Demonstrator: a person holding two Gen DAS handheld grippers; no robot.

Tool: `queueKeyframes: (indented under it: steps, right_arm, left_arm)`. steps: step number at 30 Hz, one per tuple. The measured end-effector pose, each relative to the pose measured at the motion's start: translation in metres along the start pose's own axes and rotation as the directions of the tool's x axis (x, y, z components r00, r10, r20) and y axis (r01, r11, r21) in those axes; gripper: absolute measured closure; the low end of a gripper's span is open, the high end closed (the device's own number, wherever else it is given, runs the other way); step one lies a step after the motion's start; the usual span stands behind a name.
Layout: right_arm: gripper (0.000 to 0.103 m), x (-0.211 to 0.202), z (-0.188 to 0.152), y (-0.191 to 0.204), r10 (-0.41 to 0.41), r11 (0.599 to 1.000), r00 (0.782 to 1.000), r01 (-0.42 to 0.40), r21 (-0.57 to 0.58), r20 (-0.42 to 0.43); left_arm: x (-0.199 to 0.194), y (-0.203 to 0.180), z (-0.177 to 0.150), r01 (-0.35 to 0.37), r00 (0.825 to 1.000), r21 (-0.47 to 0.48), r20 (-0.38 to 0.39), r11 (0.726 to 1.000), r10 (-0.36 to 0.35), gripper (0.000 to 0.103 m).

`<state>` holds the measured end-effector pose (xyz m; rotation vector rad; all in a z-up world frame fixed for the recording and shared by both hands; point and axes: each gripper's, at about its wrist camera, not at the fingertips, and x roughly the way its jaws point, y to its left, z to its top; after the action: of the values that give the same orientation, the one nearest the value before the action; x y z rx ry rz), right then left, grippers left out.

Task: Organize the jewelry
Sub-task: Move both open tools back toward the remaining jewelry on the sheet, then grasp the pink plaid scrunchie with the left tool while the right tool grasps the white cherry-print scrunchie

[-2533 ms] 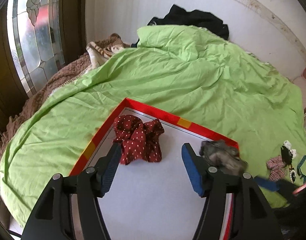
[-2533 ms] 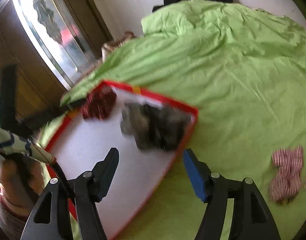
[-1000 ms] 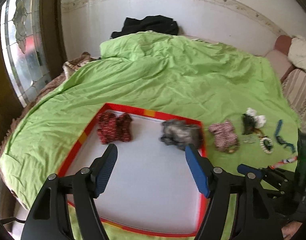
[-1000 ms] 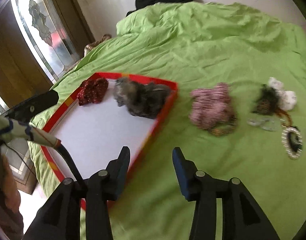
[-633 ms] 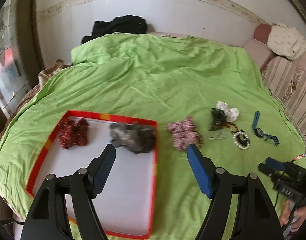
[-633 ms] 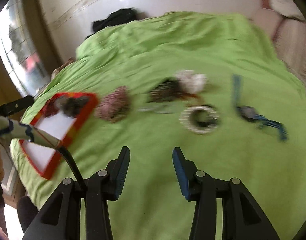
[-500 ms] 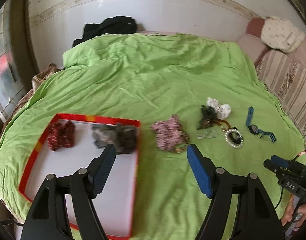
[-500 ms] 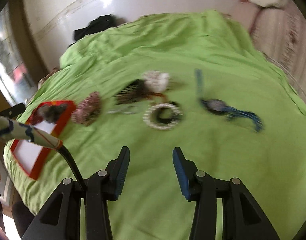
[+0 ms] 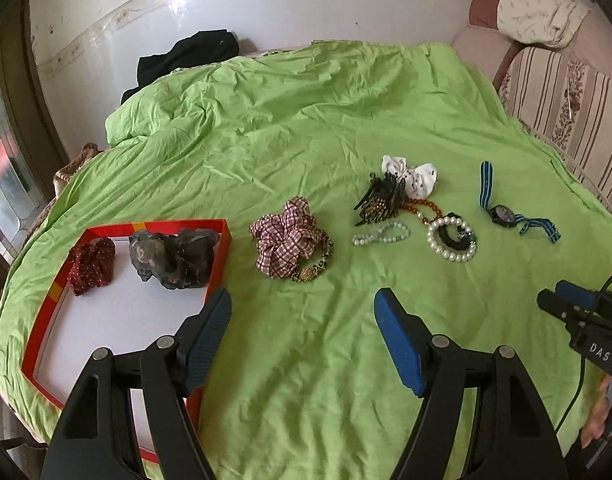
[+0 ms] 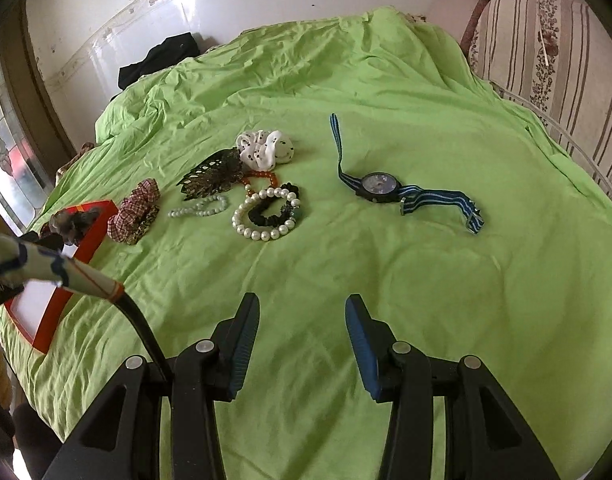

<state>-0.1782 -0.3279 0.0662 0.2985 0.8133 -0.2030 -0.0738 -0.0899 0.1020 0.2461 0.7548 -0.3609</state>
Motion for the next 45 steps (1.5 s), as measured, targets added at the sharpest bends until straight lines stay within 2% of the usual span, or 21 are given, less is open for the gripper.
queueKeyframes:
  steps: [12,18,22,27,32,33,34,36,37,41,45]
  right_arm:
    - [0.055,0.019,0.004,-0.013,0.0,0.999,1.0,0.001,0.041,-0.024]
    - [0.055,0.034,0.018,-0.024,0.034,0.995,0.999,-0.031,0.092,-0.033]
    - [0.055,0.045,0.029,-0.034,0.071,0.988,0.997,-0.066,0.136,-0.032]
    - [0.055,0.063,0.04,-0.044,0.117,0.975,0.992,-0.107,0.194,-0.041]
    - [0.055,0.089,0.055,-0.037,0.172,0.965,0.982,-0.153,0.215,-0.073]
    - [0.055,0.092,0.057,-0.036,0.177,0.964,0.981,-0.157,0.215,-0.077]
    - [0.055,0.095,0.058,-0.033,0.185,0.963,0.98,-0.165,0.214,-0.079]
    - [0.055,0.098,0.06,-0.03,0.2,0.961,0.977,-0.179,0.21,-0.081]
    - [0.055,0.099,0.061,-0.028,0.208,0.96,0.975,-0.188,0.207,-0.077]
    - [0.055,0.091,0.076,-0.027,0.241,0.953,0.97,-0.23,0.197,-0.032]
    - [0.055,0.097,0.093,-0.02,0.24,0.956,0.97,-0.231,0.182,-0.031]
  left_arm:
    - [0.033,0.012,0.005,-0.01,0.999,0.002,-0.031,1.0,0.01,0.03]
    - [0.075,0.044,0.031,0.076,0.992,-0.061,-0.098,0.995,-0.082,0.03]
    - [0.103,0.055,0.045,0.148,0.977,-0.098,-0.14,0.984,-0.16,0.03]
    - [0.134,0.05,0.05,0.199,0.957,-0.135,-0.187,0.971,-0.222,0.03]
    - [0.152,0.036,0.051,0.219,0.946,-0.102,-0.222,0.97,-0.236,0.031]
    - [0.155,0.034,0.051,0.221,0.944,-0.097,-0.227,0.97,-0.238,0.033]
    - [0.157,0.033,0.051,0.221,0.943,-0.093,-0.233,0.971,-0.237,0.039]
    - [0.162,0.031,0.05,0.224,0.938,-0.088,-0.251,0.971,-0.239,0.064]
    - [0.165,0.031,0.049,0.232,0.933,-0.089,-0.262,0.969,-0.247,0.081]
    - [0.159,0.031,0.047,0.232,0.939,-0.078,-0.244,0.97,-0.244,0.087]
    - [0.154,0.029,0.045,0.235,0.942,-0.079,-0.229,0.969,-0.247,0.087]
